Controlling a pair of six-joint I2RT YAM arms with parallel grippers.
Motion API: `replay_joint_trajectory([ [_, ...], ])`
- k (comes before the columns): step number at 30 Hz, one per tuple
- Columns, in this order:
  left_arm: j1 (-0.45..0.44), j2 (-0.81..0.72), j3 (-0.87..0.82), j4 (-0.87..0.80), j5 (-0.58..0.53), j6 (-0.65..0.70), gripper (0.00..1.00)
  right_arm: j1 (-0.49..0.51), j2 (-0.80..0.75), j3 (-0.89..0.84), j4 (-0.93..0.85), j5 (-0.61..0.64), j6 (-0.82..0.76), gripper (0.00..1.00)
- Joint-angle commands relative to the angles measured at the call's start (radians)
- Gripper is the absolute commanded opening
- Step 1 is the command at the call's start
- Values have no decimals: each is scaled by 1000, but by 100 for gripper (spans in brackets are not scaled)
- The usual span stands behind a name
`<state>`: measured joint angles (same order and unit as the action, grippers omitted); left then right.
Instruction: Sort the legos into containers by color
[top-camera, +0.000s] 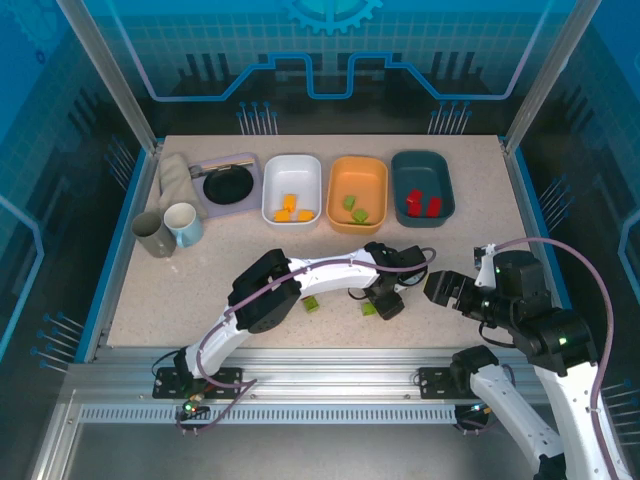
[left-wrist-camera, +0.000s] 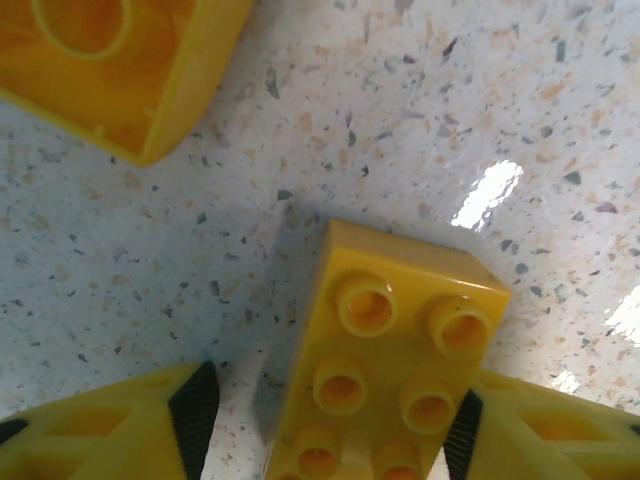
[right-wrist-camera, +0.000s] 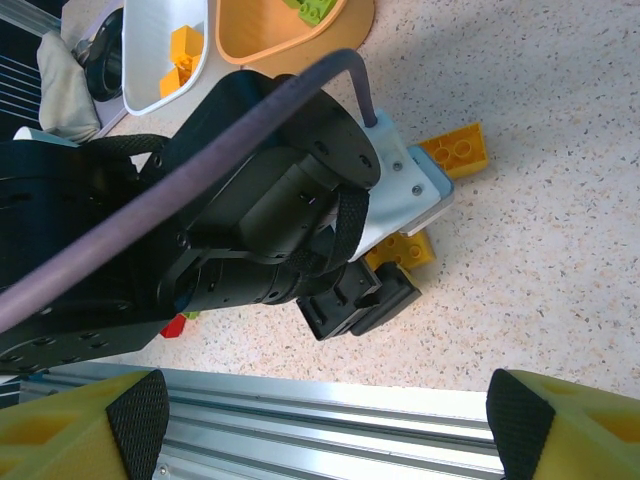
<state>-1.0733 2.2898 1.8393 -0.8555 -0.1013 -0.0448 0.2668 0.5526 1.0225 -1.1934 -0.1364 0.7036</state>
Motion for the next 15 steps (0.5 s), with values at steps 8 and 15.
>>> replay_joint_trajectory([
  [8, -10, 28, 29, -15, -54, -32, 41, -17, 13, -15, 13, -26, 7, 85],
  [15, 85, -140, 19, 15, -64, -160, 34, -17, 58, 11, 43, -45, -58, 80],
])
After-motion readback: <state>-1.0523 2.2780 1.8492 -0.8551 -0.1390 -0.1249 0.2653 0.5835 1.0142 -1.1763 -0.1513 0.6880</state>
